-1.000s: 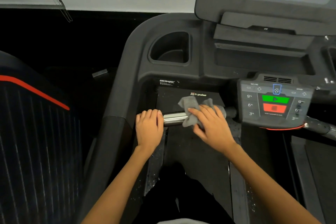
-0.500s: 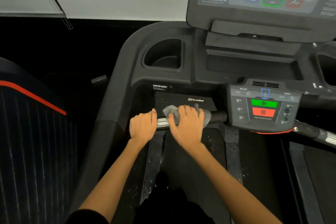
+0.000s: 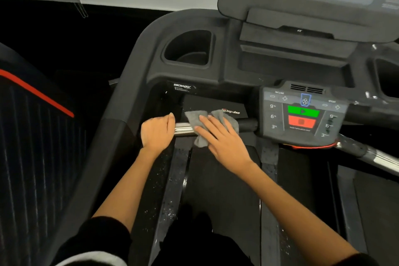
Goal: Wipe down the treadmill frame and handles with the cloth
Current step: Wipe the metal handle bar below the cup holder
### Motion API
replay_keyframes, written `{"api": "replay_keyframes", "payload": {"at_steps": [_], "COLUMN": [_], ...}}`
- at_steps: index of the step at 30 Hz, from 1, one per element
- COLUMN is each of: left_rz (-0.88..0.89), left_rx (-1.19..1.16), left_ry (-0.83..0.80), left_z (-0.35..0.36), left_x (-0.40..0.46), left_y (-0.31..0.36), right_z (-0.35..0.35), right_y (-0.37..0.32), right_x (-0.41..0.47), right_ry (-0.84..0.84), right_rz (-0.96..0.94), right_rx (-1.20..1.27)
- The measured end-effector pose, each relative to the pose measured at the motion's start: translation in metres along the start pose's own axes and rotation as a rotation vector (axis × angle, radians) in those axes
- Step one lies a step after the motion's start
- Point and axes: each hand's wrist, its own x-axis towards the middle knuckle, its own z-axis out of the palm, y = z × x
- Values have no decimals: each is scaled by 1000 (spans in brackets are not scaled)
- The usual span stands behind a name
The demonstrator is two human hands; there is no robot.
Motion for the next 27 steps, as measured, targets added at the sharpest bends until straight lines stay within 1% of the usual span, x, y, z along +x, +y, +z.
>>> {"api": "replay_keyframes", "payload": {"at_steps": [2,4,9,12,15,18,21,22,24,25,26,27], "left_rz": [-4,-13,-15,-4,3,-4,-9,-35,-110,-105,-68,-2], "left_rx": [-18,-27,-45,-43,-57,-90,-173,-273,-570,-697,-776,-805], "left_ry": [-3,2,-10,12,26,-14,-82,-79,-65,-39,-17,-20], "left_z": [1,3,5,6,4,4,6,5,-4,-10,-15,-19], "left_x": [0,-1,-1,-1,-1,-1,1,3,5,5,5,4], "left_y": [-1,-3,-4,-5,-4,-4,-9,-10,-7,-3,1,5], "right_z": [-2,-6,-13,-15,-14,-9,-6,-4,-2,-2,-4,-7], "right_y": [16,26,21,4,-13,-30,-53,-62,-79,-86,-89,-89], "right_x": [-13,-24,-28,-10,14,37,54,58,63,65,67,68], "right_ry": [3,30,84,200,316,377,354,320,258,231,207,184], "right_rz": [67,178,402,533,731,870,842,806,698,632,567,512], "right_rx": [-21,-16,13,107,156,179,268,302,376,414,451,492]}}
